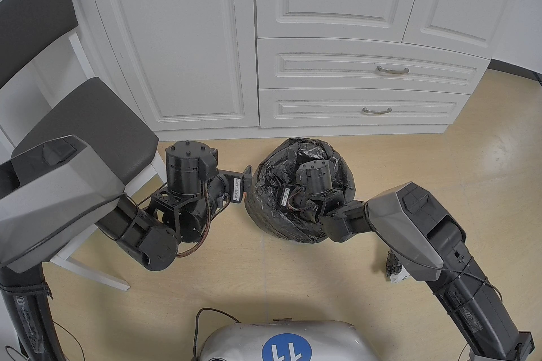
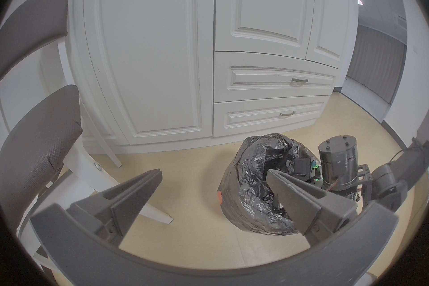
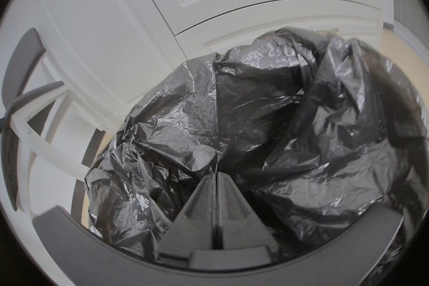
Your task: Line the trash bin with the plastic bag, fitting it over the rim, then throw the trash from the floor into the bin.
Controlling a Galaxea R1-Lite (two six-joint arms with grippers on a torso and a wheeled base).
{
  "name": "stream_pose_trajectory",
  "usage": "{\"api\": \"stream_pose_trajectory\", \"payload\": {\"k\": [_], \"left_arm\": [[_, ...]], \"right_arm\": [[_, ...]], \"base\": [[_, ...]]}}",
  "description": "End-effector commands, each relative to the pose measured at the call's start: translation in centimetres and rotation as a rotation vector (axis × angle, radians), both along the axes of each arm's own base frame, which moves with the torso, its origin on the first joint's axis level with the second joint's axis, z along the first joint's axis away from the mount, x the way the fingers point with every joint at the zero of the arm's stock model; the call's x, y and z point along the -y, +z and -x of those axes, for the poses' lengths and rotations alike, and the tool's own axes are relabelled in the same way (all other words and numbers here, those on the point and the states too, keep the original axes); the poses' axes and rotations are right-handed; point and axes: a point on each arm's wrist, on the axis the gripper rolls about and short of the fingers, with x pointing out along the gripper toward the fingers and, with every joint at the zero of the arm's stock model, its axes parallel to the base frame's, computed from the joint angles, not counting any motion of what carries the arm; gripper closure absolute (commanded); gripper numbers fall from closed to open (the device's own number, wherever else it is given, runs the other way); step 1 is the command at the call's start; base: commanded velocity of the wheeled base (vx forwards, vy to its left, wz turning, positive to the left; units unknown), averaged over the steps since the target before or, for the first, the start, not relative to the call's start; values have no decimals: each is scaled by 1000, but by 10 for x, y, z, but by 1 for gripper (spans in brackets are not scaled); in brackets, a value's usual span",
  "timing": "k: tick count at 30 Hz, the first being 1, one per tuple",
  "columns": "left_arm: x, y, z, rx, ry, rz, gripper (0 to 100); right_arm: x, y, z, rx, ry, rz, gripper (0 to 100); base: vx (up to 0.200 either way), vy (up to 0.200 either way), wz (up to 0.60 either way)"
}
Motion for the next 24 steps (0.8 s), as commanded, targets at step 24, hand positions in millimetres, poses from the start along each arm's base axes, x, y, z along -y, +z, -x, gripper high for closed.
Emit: {"api": "stream_pose_trajectory", "payload": {"k": [24], "left_arm": [[-6,-4,10,-4,-1,-6,0]], "right_arm": [[2,47,5,101,51,-138,100]], "base": [[0,0,0]]}}
